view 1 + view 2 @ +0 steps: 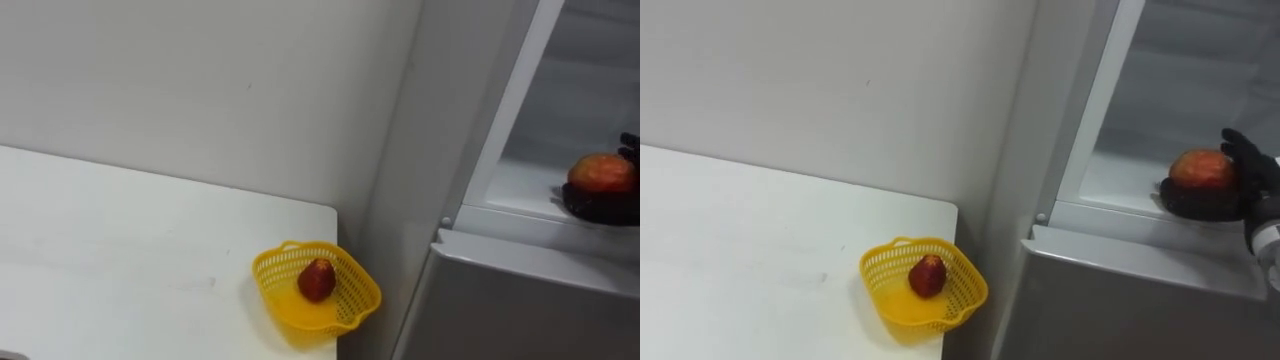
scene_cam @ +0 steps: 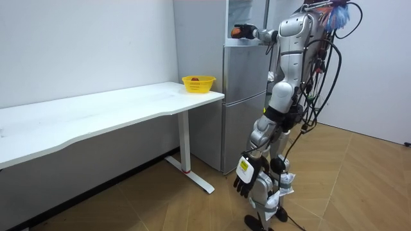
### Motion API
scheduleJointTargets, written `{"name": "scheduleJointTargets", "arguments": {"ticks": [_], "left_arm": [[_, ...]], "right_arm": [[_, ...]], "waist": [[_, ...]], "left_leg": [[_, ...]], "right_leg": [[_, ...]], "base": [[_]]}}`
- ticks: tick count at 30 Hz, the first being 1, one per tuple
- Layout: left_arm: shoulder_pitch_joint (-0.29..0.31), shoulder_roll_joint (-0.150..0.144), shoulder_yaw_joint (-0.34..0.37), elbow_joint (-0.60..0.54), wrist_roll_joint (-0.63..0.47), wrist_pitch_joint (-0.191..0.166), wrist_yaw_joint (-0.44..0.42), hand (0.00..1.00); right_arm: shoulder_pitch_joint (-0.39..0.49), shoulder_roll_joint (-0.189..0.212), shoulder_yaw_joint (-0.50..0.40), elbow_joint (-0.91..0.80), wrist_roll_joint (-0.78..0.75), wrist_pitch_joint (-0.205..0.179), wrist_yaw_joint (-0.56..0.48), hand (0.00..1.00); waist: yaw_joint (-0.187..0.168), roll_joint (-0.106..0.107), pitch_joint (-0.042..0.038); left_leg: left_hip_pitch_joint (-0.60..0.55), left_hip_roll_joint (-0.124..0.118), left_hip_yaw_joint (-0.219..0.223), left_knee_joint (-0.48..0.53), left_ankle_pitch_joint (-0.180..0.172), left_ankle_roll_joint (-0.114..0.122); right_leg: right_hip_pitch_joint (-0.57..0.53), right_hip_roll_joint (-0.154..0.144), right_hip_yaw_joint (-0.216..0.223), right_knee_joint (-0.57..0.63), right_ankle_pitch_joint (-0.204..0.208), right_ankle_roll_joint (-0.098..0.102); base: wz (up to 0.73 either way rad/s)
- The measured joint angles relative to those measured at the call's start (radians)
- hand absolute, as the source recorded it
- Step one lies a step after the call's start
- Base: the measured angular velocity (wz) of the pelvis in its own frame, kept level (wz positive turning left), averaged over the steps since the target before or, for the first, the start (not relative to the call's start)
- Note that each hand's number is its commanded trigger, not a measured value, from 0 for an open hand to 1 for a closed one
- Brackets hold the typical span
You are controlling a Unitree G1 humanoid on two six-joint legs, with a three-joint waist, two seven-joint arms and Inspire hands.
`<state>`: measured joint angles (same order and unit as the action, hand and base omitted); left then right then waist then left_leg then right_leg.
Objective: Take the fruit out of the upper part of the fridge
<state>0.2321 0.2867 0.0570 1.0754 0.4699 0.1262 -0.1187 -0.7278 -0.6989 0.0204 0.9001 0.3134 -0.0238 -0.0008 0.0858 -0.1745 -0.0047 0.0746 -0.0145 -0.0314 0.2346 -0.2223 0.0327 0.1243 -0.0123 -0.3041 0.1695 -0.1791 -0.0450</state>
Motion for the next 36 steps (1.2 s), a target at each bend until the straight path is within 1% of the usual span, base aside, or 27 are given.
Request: {"name": "scheduleJointTargets", "arguments": {"ticks": [5, 11, 17, 23, 25, 27, 28, 29, 31, 32, 34, 36], "left_arm": [[0.002, 0.002, 0.0, 0.0, 0.001, 0.0, 0.003, 0.0], [-0.008, 0.002, 0.0, 0.001, 0.001, -0.002, 0.02, 0.0], [-0.008, 0.004, 0.0, 0.003, 0.001, -0.002, 0.023, 0.0], [-0.015, 0.004, 0.014, 0.003, 0.0, -0.003, 0.028, 0.0], [-0.019, 0.003, 0.018, 0.003, -0.003, -0.003, 0.027, 0.0], [-0.024, 0.002, 0.018, 0.001, -0.004, -0.003, 0.022, 0.0], [-0.024, 0.002, 0.018, -0.001, -0.004, -0.003, 0.022, 0.0], [-0.024, 0.003, 0.018, -0.007, -0.006, -0.003, 0.021, 0.0], [-0.02, 0.003, 0.018, -0.021, -0.006, -0.003, 0.02, 0.0], [-0.02, 0.003, 0.018, -0.024, -0.006, -0.003, 0.022, 0.0], [-0.018, 0.002, 0.018, -0.024, -0.006, -0.003, 0.03, 0.0], [-0.021, -0.001, 0.016, -0.024, -0.006, -0.003, 0.04, 0.0]], "right_arm": [[-0.002, -0.021, 0.0, 0.014, 0.0, -0.009, 0.014, 1.0], [-0.002, -0.024, -0.001, 0.018, -0.004, -0.014, 0.026, 1.0], [-0.002, -0.043, 0.014, 0.018, -0.005, -0.02, 0.04, 1.0], [-0.008, -0.045, 0.02, 0.015, 0.005, -0.018, 0.04, 1.0], [-0.008, -0.045, 0.02, 0.012, 0.036, -0.017, 0.038, 1.0], [-0.008, -0.044, 0.027, -0.011, 0.085, -0.016, 0.036, 1.0], [-0.008, -0.044, 0.029, -0.021, 0.094, -0.015, 0.036, 1.0], [-0.008, -0.044, 0.031, -0.048, 0.112, -0.005, 0.035, 1.0], [-0.005, -0.044, 0.037, -0.081, 0.129, 0.0, 0.036, 1.0], [0.004, -0.042, 0.037, -0.106, 0.152, 0.002, 0.035, 1.0], [0.023, -0.038, 0.037, -0.144, 0.171, 0.004, 0.027, 1.0], [0.047, -0.032, 0.037, -0.182, 0.185, 0.004, 0.017, 1.0]], "waist": [[0.001, -0.003, 0.0004], [-0.001, -0.003, 0.0006], [0.0, -0.002, 0.0013], [0.001, -0.002, 0.0018], [0.005, 0.002, 0.0035], [0.012, 0.014, 0.0104], [0.013, 0.017, 0.01], [0.012, 0.017, 0.009], [0.013, 0.025, 0.0078], [0.012, 0.029, 0.0056], [0.006, 0.03, 0.0044], [0.002, 0.029, 0.0048]], "left_leg": [[0.008, 0.0, 0.0, 0.0, 0.0, 0.0], [0.01, 0.001, -0.001, -0.012, 0.0, 0.0], [0.011, 0.002, -0.001, -0.014, 0.0, 0.0], [0.009, 0.002, 0.007, -0.016, 0.0, 0.0], [0.013, 0.004, 0.017, -0.017, 0.0, 0.0], [0.023, 0.006, 0.029, -0.027, 0.0, 0.0], [0.023, 0.007, 0.03, -0.03, 0.0, 0.0], [0.022, 0.007, 0.035, -0.031, 0.0, 0.0], [0.024, 0.009, 0.047, -0.034, 0.0, 0.0], [0.025, 0.01, 0.053, -0.034, 0.001, 0.0], [0.028, 0.011, 0.055, -0.032, 0.001, -0.001], [0.038, 0.012, 0.056, -0.032, 0.001, -0.001]], "right_leg": [[0.007, 0.001, -0.001, -0.002, 0.0, 0.0], [0.006, 0.002, 0.0, 0.0, 0.0, 0.0], [0.006, 0.002, 0.0, 0.001, 0.0, 0.0], [0.001, 0.002, 0.004, 0.002, 0.001, 0.0], [-0.002, 0.002, 0.01, 0.005, 0.001, 0.0], [-0.007, 0.003, 0.028, 0.016, 0.001, 0.0], [-0.011, 0.003, 0.03, 0.018, 0.001, 0.0], [-0.014, 0.003, 0.035, 0.019, 0.001, 0.0], [-0.019, 0.006, 0.049, 0.02, 0.001, 0.0], [-0.02, 0.007, 0.056, 0.02, 0.001, -0.001], [-0.019, 0.009, 0.059, 0.02, 0.001, -0.001], [-0.008, 0.01, 0.059, 0.018, 0.001, -0.001]], "base": [[0.0], [0.0], [0.0], [-0.01], [-0.12], [-0.22], [-0.19], [-0.16], [-0.18], [-0.14], [-0.05], [0.0]]}}
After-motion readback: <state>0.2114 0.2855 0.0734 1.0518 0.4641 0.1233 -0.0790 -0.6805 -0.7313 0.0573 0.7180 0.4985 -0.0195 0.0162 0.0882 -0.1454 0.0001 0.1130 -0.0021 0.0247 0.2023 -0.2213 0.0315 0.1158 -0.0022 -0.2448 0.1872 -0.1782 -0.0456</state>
